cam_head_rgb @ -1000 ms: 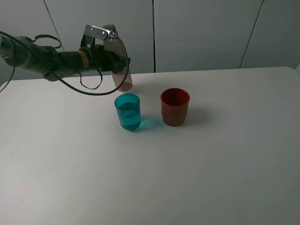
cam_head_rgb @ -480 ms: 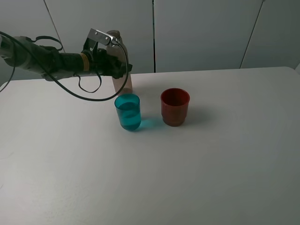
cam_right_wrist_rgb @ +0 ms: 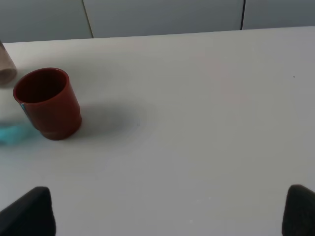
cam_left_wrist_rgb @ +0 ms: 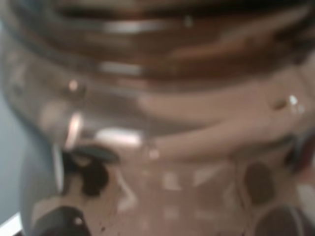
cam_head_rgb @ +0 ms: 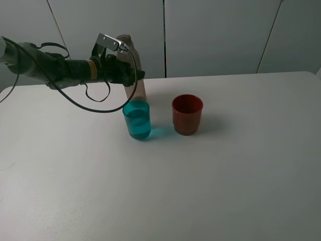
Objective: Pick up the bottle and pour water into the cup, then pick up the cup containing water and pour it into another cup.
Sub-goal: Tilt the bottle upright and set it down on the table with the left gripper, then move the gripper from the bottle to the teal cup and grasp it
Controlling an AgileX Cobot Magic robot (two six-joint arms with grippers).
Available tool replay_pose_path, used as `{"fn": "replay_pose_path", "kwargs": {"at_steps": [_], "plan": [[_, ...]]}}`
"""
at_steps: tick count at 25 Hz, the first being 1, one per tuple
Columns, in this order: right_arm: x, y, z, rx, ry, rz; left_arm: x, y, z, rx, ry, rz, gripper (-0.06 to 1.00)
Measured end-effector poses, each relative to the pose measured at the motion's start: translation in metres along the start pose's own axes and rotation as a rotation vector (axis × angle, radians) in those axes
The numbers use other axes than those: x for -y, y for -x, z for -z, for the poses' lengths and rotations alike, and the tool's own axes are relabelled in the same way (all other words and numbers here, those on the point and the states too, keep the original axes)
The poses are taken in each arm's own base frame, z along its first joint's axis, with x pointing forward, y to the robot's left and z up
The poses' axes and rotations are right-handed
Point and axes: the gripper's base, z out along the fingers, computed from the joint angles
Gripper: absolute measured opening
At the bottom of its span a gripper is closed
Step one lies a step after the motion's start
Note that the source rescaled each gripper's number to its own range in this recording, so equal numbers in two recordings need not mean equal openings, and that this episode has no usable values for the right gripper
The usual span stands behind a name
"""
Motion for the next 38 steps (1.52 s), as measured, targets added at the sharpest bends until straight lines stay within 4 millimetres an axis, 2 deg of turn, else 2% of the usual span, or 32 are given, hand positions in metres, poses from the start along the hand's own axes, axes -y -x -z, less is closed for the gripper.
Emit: {"fn": "replay_pose_path", "kwargs": {"at_steps": [20,21,22,24,25,26,27,30,35,38], "plan": [[0.0,0.0,0.0,0.0,0.0,0.0,0.0034,-0.0012,-0.0007,0.004,-0.039,-0.002,0.0],[0.0,0.0,0.0,0.0,0.0,0.0,0.0034,-0.0012,-0.0007,0.004,-0.039,-0.002,0.05],[0.0,0.0,0.0,0.0,0.0,0.0,0.0035,-0.0013,-0.0007,0.003,-0.04,-0.004,0.16],[0.0,0.0,0.0,0.0,0.0,0.0,0.0036,-0.0012,-0.0006,0.005,-0.041,-0.004,0.65],[0.0,0.0,0.0,0.0,0.0,0.0,0.0036,-0.0012,-0.0006,0.005,-0.041,-0.004,0.85],[0.0,0.0,0.0,0.0,0.0,0.0,0.0036,-0.0012,-0.0006,0.005,-0.041,-0.004,0.92],[0.0,0.0,0.0,0.0,0.0,0.0,0.0036,-0.0012,-0.0006,0.005,-0.041,-0.004,0.96],[0.0,0.0,0.0,0.0,0.0,0.0,0.0037,-0.0012,-0.0006,0.004,-0.042,-0.005,0.98],[0.0,0.0,0.0,0.0,0.0,0.0,0.0052,-0.0033,0.0001,-0.034,-0.057,-0.004,0.98],[0.0,0.0,0.0,0.0,0.0,0.0,0.0085,0.0022,0.0044,-0.066,-0.086,-0.021,0.98]]}}
